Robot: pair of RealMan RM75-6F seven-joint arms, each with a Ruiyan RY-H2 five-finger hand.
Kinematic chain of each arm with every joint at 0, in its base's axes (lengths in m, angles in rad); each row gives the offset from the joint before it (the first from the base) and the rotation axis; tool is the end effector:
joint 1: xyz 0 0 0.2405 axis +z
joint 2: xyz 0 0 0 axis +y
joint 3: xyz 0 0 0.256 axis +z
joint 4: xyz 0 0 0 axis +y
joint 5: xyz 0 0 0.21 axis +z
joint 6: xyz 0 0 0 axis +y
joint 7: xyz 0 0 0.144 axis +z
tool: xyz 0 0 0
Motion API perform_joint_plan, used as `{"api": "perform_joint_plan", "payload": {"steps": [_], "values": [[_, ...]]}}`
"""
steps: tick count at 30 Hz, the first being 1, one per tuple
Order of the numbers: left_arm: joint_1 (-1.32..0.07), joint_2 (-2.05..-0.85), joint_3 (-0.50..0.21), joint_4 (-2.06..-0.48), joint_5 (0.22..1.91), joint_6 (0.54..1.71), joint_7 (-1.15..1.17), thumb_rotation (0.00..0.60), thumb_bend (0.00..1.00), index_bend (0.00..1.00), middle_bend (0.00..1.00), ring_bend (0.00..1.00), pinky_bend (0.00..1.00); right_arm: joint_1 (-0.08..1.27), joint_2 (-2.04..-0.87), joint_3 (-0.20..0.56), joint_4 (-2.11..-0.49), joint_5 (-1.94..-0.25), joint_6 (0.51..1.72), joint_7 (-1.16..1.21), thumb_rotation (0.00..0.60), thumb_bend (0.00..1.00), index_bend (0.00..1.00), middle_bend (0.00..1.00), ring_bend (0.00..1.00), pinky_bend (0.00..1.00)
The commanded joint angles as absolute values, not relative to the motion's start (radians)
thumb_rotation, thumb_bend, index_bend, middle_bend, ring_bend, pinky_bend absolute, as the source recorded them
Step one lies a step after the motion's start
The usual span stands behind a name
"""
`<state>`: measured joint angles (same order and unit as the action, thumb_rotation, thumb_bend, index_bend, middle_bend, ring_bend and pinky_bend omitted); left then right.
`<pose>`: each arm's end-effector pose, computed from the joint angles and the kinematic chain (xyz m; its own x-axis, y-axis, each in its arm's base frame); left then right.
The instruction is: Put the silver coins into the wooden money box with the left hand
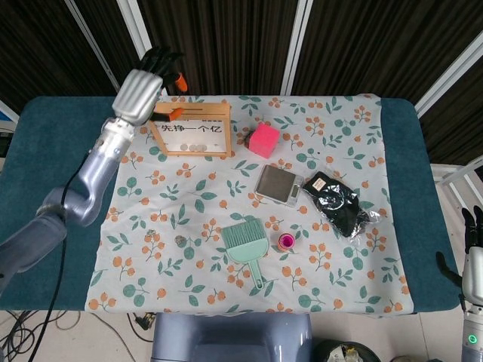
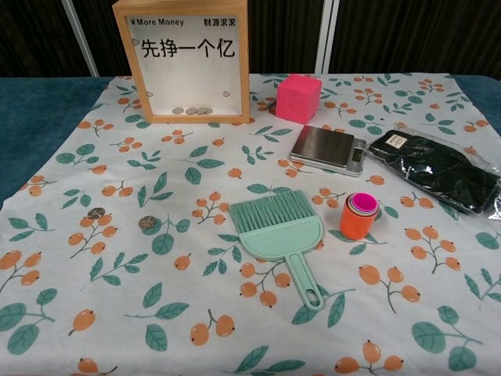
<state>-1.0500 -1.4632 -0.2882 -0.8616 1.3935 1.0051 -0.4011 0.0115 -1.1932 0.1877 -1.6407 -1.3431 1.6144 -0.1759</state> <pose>-0.0860 0.4971 0.1292 0.2513 -0.1471 0.9567 0.8062 -0.5152 -0.2910 -0.3176 -0.1797 0.1782 0.4608 0.1930 0.8662 -0.8788 0.2356 0.4150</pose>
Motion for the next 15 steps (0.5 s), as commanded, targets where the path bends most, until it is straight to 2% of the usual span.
{"api": "perform_joint_plan", "payload": {"steps": [1,4,7,12,15], "values": [[-0.761,-1.368,-0.156,-1.131,1.449,1.265,-0.302,0.6,0.22,0.43,0.09,0.0,0.0,0.012,-1.193,0.186,-1.638,-1.352,1.62,-0.177,0.6,0.36,0.06,0.02,0.0,0.0],[-0.656,-1.372,-0.096,-1.164,1.468,1.363,-0.281,0.6,0.22,0.42,0.09,0.0,0.0,0.011,-1.192,0.184,-1.634,-1.361,1.625,-0.177,0.6,0.36,0.06,0.02,0.0,0.0],[-0.579,-1.38,-0.037,-1.161,1.487,1.407,-0.283,0.6,0.22,0.41,0.09,0.0,0.0,0.011,-1.192,0.183,-1.63,-1.365,1.626,-0.175,0.6,0.36,0.06,0.02,0.0,0.0],[-0.537,-1.38,0.021,-1.144,1.508,1.378,-0.273,0.6,0.2,0.38,0.09,0.0,0.0,0.012,-1.189,0.173,-1.626,-1.383,1.622,-0.172,0.6,0.36,0.06,0.02,0.0,0.0],[-0.549,-1.368,0.042,-1.156,1.514,1.314,-0.246,0.6,0.17,0.35,0.08,0.0,0.0,0.011,-1.187,0.165,-1.626,-1.398,1.624,-0.172,0.6,0.36,0.06,0.02,0.0,0.0]]}}
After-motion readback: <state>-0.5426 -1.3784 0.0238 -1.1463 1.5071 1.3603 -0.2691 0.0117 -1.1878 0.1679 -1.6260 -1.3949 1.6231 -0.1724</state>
